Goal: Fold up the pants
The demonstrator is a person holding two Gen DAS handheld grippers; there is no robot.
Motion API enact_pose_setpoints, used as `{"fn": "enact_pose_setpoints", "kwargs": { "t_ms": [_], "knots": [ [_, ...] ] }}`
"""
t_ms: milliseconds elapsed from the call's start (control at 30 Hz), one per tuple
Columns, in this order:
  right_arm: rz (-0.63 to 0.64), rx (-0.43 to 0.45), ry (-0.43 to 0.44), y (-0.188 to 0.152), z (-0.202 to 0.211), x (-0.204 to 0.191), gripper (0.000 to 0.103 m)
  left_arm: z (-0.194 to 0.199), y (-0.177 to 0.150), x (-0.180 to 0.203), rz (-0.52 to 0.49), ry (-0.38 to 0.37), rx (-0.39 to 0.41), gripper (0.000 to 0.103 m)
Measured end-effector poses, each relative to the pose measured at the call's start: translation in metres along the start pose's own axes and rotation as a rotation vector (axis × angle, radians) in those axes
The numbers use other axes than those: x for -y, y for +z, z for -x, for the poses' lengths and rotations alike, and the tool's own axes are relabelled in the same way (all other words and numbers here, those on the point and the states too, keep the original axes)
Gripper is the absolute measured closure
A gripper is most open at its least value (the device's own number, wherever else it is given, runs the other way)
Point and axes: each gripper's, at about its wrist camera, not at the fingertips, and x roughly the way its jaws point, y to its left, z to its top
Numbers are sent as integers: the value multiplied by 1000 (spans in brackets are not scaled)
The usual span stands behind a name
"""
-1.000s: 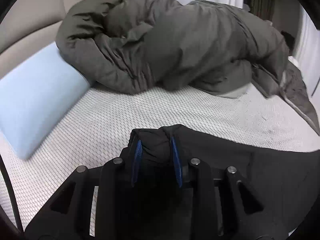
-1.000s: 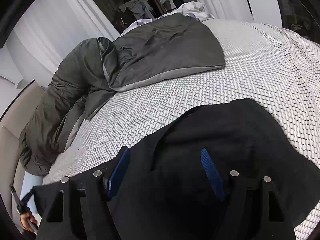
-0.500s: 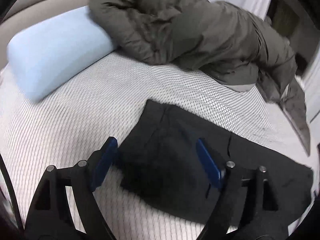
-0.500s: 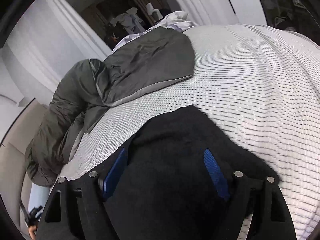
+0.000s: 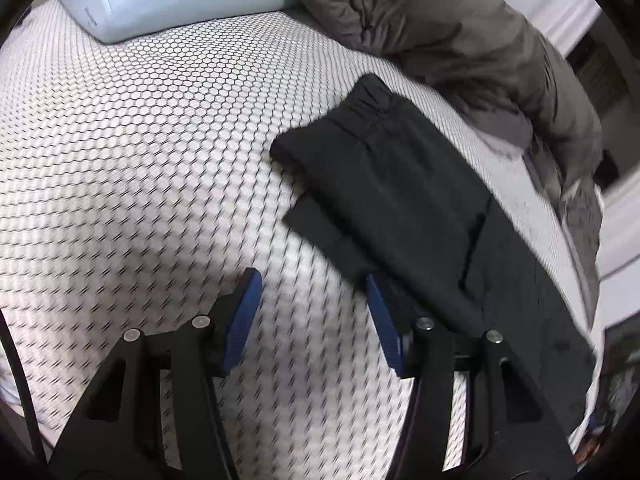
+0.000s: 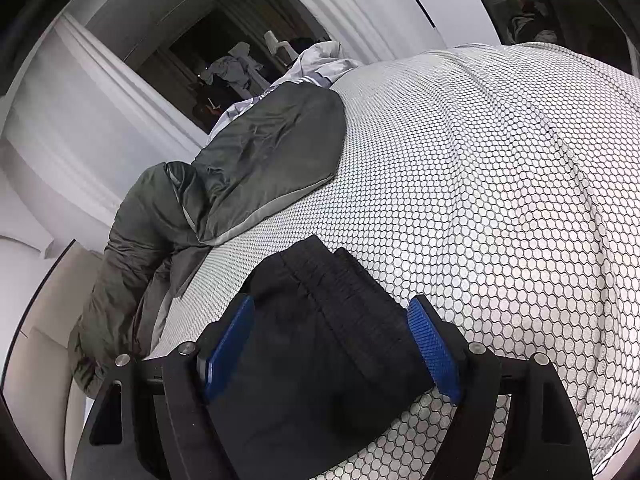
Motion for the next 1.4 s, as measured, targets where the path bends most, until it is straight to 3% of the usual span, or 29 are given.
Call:
{"fn": "enact_pose_setpoints", "kwargs": {
  "t_ms": [67, 100, 167, 200, 267, 333, 367, 433, 567, 667, 767, 833, 900, 1033, 1100, 1233, 1300, 1333, 1367, 1400],
  "knots": [
    [5, 0, -7, 0, 1, 0, 22, -5, 6, -1, 37, -13, 20, 53],
    [8, -4, -10, 1, 0, 0, 22, -6, 8, -2, 51, -19, 41, 75],
    [17, -13, -23, 1, -6, -6, 22, -7, 13, -5, 95, -21, 68, 87],
    [25, -18, -31, 1, -9, -8, 22, -2, 15, -5, 108, -37, 89, 99],
    [41, -30, -44, -2, -14, -13, 22, 23, 19, 0, 58, -53, 187, 98],
    [65, -45, -49, -4, -17, -18, 22, 28, 24, 2, 19, -27, 212, 98],
    [80, -50, -53, -4, -19, -21, 22, 20, 29, -1, 17, 19, 184, 97],
    [103, -57, -65, -6, -22, -24, 22, 2, 32, -15, 83, 38, 108, 97],
    [99, -67, -68, -7, -24, -23, 22, -4, 28, -29, 117, 27, 107, 88],
    [93, -65, -79, -7, -25, -20, 21, 2, 30, -36, 144, 91, 146, 77],
    [73, -81, -83, -7, -27, -12, 20, 13, 34, -42, 178, 154, 166, 73],
    [47, -90, -95, -6, -26, -4, 20, 26, 30, -43, 171, 138, 160, 70],
    [8, -104, -104, -6, -24, 7, 19, 37, 22, -29, 138, 122, 152, 54],
    [-73, -150, -67, -11, -22, 29, 19, 51, 2, 9, 91, 22, 131, 35],
    [-97, -182, -38, -16, -23, 36, 19, 50, -10, 25, 85, -20, 123, 21],
    [-131, -232, 94, -26, -27, 38, 19, 38, -42, 54, 41, -84, 95, 20],
    [-98, -246, 104, -32, -34, 32, 30, 29, -58, 65, 28, -77, 55, 20],
    [-91, -244, 95, -35, -39, 30, 53, 24, -62, 71, 22, -85, 38, 20],
    [-97, -247, 87, -38, -43, 29, 69, 22, -64, 76, 17, -93, 38, 20],
    [-99, -246, 95, -39, -45, 27, 74, 16, -61, 78, 13, -82, 38, 20]
  ]
}}
